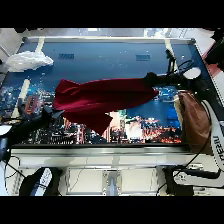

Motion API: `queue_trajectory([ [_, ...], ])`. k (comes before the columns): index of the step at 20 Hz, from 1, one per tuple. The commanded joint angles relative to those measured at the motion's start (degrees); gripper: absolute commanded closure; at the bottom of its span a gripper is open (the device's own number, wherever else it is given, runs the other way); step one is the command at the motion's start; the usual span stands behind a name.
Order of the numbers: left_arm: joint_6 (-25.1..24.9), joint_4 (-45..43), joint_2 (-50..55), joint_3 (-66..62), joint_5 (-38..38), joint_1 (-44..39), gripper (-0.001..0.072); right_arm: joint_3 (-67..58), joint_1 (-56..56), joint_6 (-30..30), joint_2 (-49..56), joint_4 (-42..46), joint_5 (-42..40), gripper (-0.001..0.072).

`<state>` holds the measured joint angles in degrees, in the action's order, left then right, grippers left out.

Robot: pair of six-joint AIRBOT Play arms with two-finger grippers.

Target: Fold the shirts.

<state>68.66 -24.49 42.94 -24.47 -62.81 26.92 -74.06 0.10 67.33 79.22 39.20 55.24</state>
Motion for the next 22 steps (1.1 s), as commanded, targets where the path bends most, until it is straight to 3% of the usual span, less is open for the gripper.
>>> queue_trajectory([
  [1, 3.1, -14.3, -8.8, -0.7, -17.8, 10.0, 0.0694, -5.5, 0.0, 1.0, -6.2, 0.3, 1.6, 0.07],
  [4, 6.2, -22.5, -10.7, -2.6, -14.3, 11.9, 0.0694, -13.5, 2.2, 1.6, -6.4, 5.0, -1.7, 0.07],
  [7, 6.1, -22.6, -7.5, -5.1, -9.2, 11.7, 0.0694, -15.2, 1.1, 10.6, -2.8, 16.7, -10.3, 0.07],
  [11, 5.3, -19.8, -1.7, -6.2, -7.8, 11.5, 0.0694, -15.2, -0.7, 12.2, 10.0, 14.6, -10.5, 0.0693],
  [12, 5.3, -19.3, -0.8, -6.2, -7.4, 11.1, 0.0693, -15.2, -0.3, 12.2, 12.9, 13.2, -12.0, 0.0597],
  [13, 5.3, -18.9, 0.0, -6.2, -6.6, 10.4, 0.0693, -15.2, -0.1, 12.2, 15.6, 11.3, -13.6, 0.0345],
  [14, 5.3, -18.5, 0.4, -6.2, -5.8, 9.7, 0.0693, -15.2, -0.1, 12.2, 17.3, 8.6, -14.5, 0.0258],
  [16, 5.3, -18.3, 0.7, -6.2, -4.3, 8.8, 0.0693, -15.7, -0.7, 12.0, 17.5, 8.3, -13.8, 0.0259],
  [18, 5.3, -18.3, 0.7, -6.2, -3.8, 8.6, 0.0692, -18.1, -3.2, 12.1, 15.6, 15.1, -5.7, 0.0262],
  [22, 5.3, -18.3, 0.7, -6.2, -3.8, 8.6, 0.0692, -15.8, -10.6, 12.5, 8.5, 35.9, 23.6, 0.0263],
])
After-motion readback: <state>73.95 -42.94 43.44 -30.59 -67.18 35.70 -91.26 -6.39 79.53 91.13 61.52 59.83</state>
